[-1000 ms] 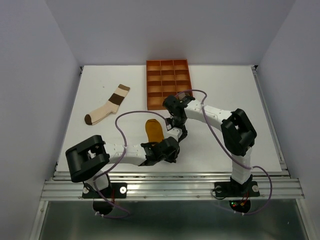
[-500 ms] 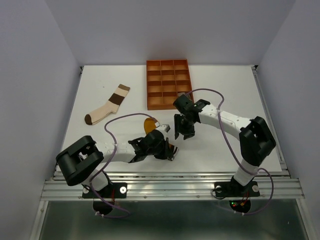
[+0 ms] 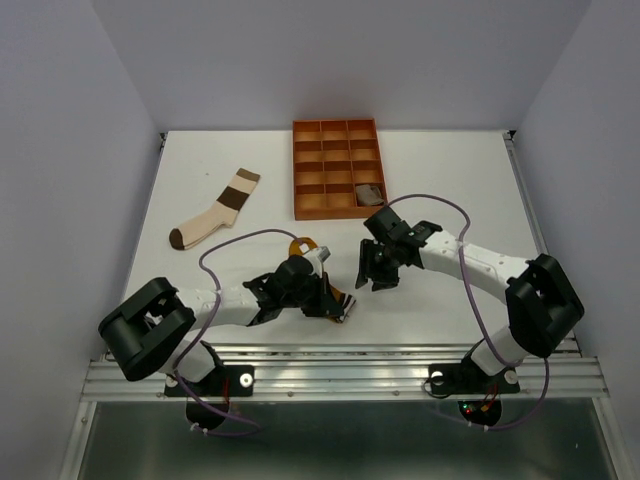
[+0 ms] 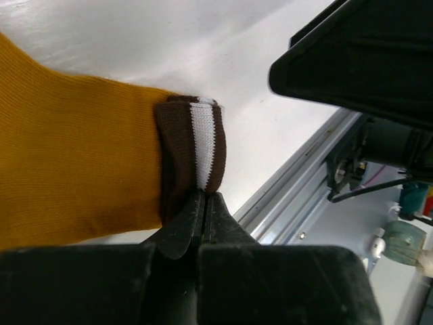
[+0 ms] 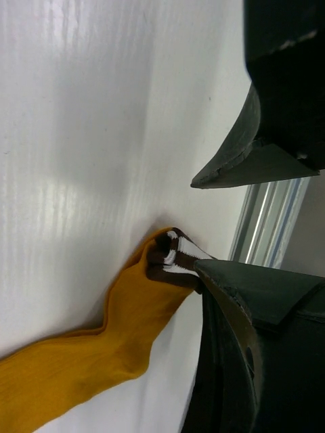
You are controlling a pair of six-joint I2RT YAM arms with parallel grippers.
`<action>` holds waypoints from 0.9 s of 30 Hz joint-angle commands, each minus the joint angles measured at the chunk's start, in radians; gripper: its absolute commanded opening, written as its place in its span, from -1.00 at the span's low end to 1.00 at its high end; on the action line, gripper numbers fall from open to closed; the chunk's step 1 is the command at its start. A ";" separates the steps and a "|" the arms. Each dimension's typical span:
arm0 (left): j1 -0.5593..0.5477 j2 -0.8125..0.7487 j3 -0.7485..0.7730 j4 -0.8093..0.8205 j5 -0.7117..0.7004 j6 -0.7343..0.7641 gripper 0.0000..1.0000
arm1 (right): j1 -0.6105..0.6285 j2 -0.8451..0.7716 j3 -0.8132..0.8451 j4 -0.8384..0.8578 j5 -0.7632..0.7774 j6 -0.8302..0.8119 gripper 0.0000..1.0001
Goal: Roll the socks
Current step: Roll the sock at the center of the board.
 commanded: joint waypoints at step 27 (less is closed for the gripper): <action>0.186 -0.003 -0.162 0.153 0.163 -0.147 -1.00 | 0.094 0.010 -0.089 0.279 -0.064 0.071 0.02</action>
